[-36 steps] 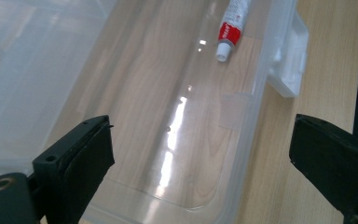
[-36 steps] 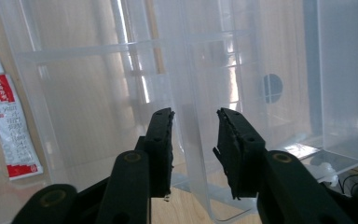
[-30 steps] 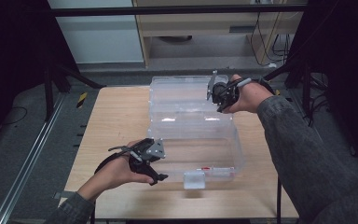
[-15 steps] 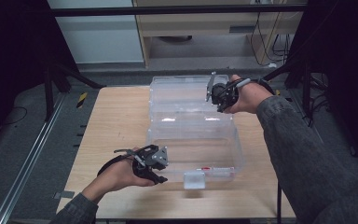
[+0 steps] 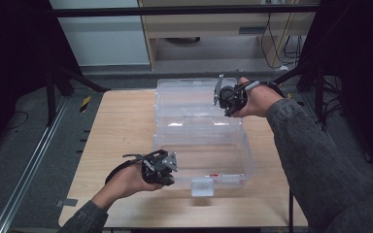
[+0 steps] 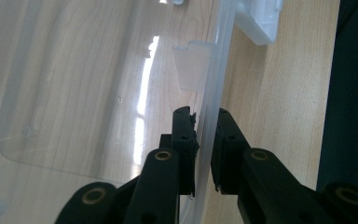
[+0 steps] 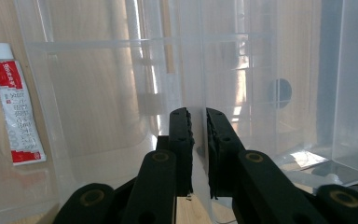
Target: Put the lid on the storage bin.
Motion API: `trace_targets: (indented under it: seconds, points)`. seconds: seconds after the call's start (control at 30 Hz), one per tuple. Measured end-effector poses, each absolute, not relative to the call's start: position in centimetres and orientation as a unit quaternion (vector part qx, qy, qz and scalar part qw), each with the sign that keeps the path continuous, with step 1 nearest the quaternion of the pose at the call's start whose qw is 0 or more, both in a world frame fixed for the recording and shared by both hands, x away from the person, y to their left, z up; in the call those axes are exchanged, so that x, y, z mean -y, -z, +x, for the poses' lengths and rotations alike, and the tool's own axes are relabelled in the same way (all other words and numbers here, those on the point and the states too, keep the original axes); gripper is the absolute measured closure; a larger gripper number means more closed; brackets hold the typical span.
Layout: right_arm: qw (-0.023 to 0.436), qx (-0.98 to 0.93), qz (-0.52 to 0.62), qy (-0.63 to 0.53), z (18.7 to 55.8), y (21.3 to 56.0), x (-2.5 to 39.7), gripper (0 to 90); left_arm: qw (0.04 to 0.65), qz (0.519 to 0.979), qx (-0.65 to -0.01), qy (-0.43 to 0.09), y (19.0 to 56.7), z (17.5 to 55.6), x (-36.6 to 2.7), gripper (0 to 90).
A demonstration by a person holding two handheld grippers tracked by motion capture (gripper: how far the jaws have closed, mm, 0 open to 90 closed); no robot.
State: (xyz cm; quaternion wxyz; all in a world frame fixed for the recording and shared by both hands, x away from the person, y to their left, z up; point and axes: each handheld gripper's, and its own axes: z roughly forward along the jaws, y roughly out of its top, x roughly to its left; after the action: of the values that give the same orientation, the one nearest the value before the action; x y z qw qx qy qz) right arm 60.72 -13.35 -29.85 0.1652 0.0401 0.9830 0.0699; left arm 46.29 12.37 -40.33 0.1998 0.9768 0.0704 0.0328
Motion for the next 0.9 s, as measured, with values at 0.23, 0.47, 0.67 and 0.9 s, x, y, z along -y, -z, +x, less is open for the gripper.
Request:
trace_targets:
  seconds: [0.23, 0.47, 0.67, 0.9]
  points:
    - [0.158, -0.984, 0.032, -0.073, 60.8, 29.7, 13.4, 83.6, 0.205, 0.974, -0.082, -0.041, 40.4, 46.0, -12.5, 81.1]
    - [0.164, -0.983, 0.027, -0.074, 60.2, 29.6, 13.2, 84.7, 0.203, 0.973, -0.095, -0.054, 40.4, 45.7, -12.4, 80.9]
    - [0.158, -0.984, 0.019, -0.082, 59.8, 29.4, 13.3, 86.7, 0.211, 0.97, -0.1, -0.062, 40.5, 45.5, -12.6, 80.4]
    - [0.155, -0.984, 0.019, -0.089, 59.1, 29.2, 13.3, 87.6, 0.208, 0.97, -0.106, -0.063, 40.5, 45.5, -12.6, 79.8]
